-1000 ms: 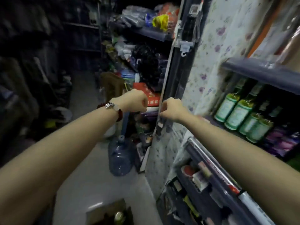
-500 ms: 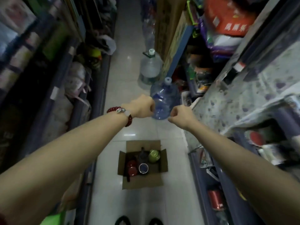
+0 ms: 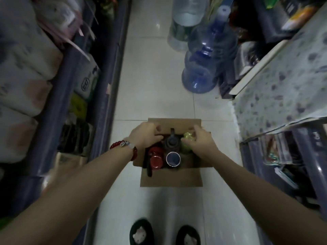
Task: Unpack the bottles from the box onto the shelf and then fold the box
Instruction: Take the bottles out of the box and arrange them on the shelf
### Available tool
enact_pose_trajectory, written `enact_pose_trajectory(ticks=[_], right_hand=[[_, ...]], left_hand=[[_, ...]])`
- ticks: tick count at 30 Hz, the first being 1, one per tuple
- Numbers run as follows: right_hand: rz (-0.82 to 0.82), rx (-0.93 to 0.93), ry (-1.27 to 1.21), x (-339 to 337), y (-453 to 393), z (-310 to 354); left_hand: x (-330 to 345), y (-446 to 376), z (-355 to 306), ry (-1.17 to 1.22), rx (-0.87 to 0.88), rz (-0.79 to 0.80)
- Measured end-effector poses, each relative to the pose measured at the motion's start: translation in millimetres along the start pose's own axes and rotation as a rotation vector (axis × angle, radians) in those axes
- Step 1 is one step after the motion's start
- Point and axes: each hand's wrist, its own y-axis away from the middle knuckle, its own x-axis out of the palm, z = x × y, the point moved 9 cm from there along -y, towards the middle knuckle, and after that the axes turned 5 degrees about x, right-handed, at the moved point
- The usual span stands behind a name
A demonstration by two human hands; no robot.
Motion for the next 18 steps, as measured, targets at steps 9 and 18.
enact_pose_trajectory(ticks=[9, 18], right_hand=[[-0.05, -0.042, -0.132, 141.5, -27.9, -84.4], [-0.256, -0.07, -0.268, 198.4, -44.1, -113.6]], left_hand=[[147.2, -21.9, 86.8, 0.236, -0.034, -0.156], [238.1, -23.3, 121.9, 0.456, -0.002, -0.314]])
